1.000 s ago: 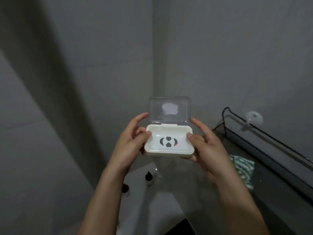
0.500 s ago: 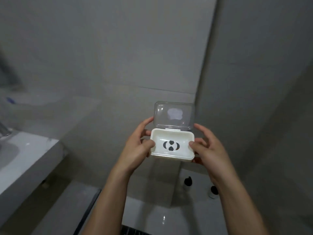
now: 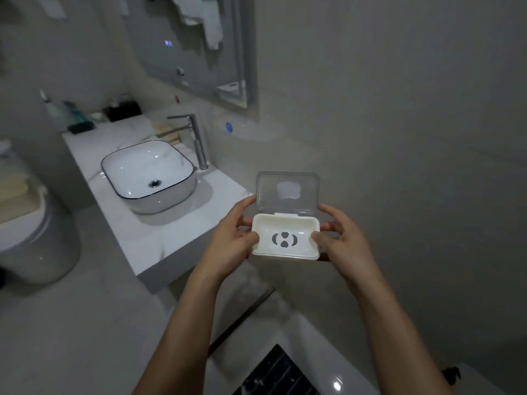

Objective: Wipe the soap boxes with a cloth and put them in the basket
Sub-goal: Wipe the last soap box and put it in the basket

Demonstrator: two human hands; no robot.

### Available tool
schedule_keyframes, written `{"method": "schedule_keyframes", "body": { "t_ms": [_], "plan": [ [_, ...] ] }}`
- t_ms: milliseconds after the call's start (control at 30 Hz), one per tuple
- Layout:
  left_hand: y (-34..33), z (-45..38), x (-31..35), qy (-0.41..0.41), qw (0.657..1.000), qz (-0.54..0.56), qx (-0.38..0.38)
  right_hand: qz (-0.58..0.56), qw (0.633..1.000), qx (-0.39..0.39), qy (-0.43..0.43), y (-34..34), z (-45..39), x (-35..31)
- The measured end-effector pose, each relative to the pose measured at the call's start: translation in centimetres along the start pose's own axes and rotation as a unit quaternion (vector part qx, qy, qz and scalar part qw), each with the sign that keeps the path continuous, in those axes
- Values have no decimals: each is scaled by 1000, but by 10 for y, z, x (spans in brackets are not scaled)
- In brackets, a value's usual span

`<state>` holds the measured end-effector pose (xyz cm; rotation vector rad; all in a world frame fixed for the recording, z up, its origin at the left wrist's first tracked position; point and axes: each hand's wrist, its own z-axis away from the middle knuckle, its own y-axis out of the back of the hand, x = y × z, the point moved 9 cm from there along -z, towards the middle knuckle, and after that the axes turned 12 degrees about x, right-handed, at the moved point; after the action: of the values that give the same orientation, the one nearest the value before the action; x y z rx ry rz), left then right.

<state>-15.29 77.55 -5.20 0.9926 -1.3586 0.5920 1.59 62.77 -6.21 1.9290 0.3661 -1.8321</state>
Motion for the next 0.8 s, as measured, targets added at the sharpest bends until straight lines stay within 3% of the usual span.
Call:
{"method": "schedule_keyframes", "body": {
  "t_ms": [367,800],
  "plan": [
    [205,-10,-87,82,975,-19,205,16,977,-211,6,-245,12,-9],
    [396,-9,-145,165,883,-64,434,39,890,-450,57,-506,52,-39]
  ]
}}
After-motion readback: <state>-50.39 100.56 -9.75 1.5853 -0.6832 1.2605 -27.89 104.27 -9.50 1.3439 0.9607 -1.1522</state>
